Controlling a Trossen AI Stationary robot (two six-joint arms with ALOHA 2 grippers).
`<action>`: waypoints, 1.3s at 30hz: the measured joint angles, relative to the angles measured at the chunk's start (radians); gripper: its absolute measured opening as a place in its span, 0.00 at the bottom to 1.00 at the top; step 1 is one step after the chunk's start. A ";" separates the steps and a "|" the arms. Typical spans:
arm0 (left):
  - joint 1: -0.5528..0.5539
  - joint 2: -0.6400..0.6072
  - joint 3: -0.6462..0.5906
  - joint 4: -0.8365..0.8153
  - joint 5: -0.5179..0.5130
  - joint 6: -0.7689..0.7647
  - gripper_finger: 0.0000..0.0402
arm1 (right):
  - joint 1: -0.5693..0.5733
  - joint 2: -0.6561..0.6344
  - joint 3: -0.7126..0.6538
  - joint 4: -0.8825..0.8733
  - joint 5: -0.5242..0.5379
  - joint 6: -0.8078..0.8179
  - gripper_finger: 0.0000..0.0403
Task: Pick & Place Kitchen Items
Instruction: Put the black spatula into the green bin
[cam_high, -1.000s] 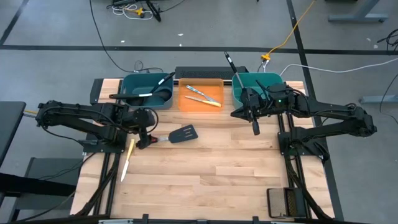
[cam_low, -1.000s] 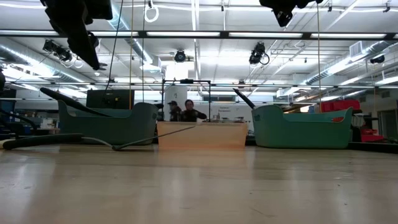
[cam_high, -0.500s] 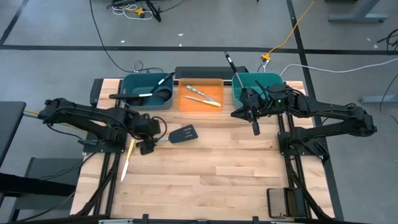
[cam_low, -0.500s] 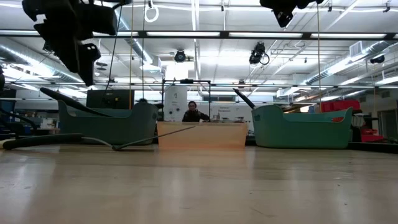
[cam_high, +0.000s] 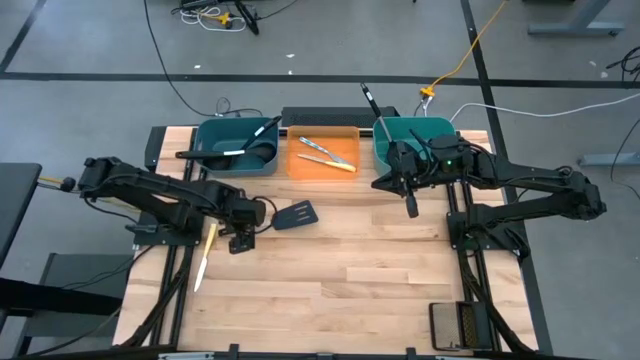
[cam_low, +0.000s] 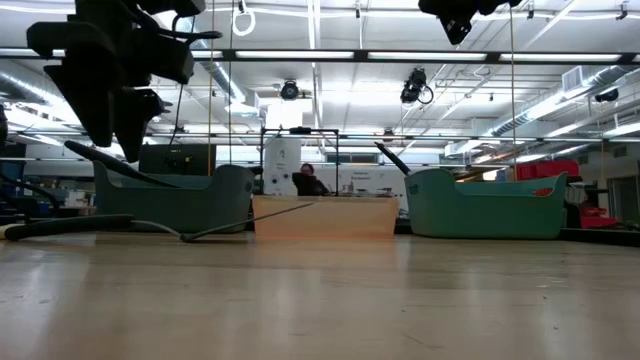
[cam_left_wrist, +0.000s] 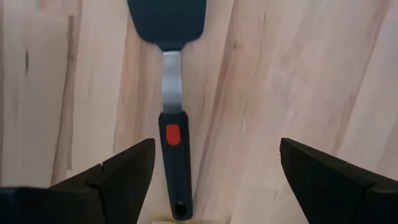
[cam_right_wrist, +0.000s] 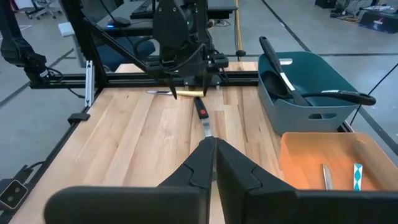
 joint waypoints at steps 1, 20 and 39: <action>-0.002 0.003 0.000 0.005 0.001 0.000 0.87 | 0.000 0.000 0.000 -0.001 0.000 0.000 0.07; -0.011 0.008 0.000 -0.066 -0.050 -0.012 0.87 | 0.000 0.000 0.000 -0.001 0.000 -0.001 0.07; -0.010 -0.224 -0.205 -0.037 -0.096 -0.041 0.87 | 0.000 0.000 0.000 -0.001 0.000 -0.001 0.07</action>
